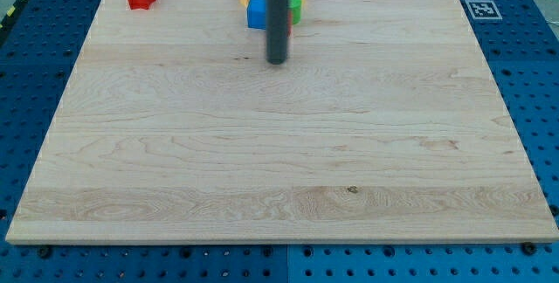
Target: Point at yellow hexagon
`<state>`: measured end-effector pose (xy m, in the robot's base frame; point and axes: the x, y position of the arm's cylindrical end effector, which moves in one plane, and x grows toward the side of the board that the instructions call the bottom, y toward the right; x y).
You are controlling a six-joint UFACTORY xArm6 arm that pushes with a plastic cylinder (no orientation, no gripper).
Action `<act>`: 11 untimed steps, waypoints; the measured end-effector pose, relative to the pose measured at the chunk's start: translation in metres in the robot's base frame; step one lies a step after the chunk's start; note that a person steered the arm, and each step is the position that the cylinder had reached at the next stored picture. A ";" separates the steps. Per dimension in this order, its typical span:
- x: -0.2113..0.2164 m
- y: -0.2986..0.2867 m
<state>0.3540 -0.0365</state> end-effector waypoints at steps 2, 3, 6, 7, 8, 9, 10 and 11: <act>-0.068 -0.105; -0.112 -0.107; -0.161 -0.101; -0.163 -0.097; -0.163 -0.090; -0.161 -0.076; -0.162 -0.056; -0.162 -0.047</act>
